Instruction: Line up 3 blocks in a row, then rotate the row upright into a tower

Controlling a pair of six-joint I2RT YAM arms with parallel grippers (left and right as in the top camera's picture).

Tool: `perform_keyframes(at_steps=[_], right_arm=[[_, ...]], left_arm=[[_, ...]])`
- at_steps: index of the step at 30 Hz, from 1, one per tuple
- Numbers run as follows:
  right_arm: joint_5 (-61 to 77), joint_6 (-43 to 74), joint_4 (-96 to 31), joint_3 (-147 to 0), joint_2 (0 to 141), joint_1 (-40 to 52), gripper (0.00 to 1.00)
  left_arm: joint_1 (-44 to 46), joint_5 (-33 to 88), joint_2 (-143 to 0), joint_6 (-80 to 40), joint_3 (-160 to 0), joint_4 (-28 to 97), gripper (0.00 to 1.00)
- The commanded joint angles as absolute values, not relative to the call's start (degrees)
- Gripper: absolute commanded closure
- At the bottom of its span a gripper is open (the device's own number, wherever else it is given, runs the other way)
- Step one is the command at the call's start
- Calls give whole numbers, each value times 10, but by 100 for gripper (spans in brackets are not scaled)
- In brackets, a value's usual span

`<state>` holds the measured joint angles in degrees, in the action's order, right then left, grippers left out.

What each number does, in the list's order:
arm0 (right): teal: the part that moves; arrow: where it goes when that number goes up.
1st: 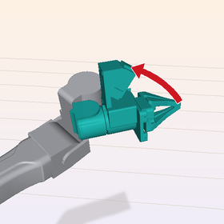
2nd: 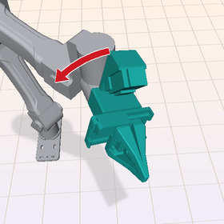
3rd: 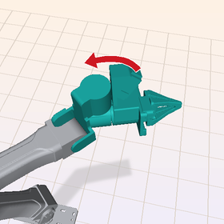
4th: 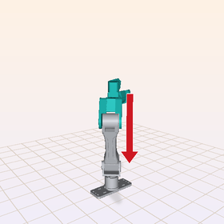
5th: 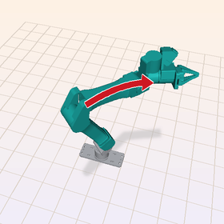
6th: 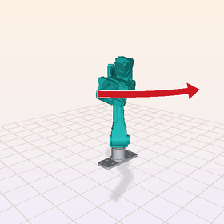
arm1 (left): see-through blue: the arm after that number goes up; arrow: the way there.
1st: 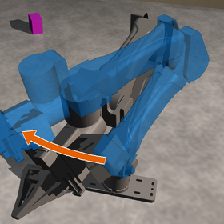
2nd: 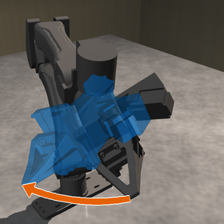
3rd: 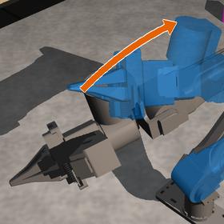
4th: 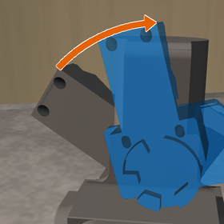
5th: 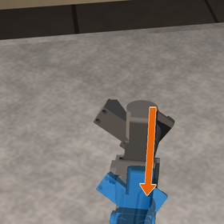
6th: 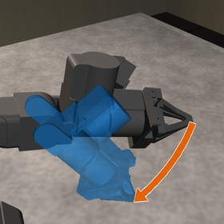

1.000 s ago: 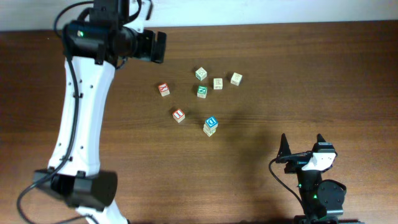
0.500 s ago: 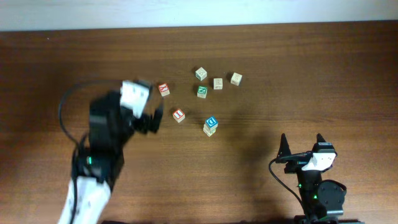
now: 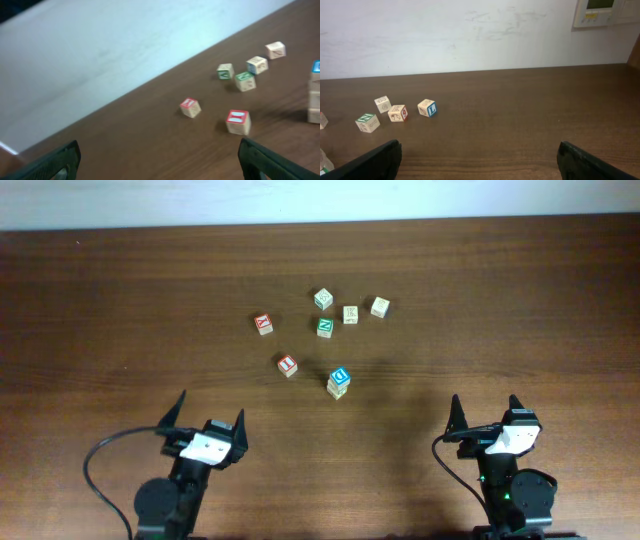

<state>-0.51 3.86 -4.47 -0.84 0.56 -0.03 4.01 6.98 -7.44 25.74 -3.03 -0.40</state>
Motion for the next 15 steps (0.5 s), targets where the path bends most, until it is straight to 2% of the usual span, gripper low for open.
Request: perform_keyframes(at_steps=[1,15], right_arm=[[-5,34,-46,-3,2,-4,2],[-5,34,-46,-3,2,-4,1]], left_arm=[[35,44,-24,267,-5,20,1],[35,17,-3,267,-5,46,1]])
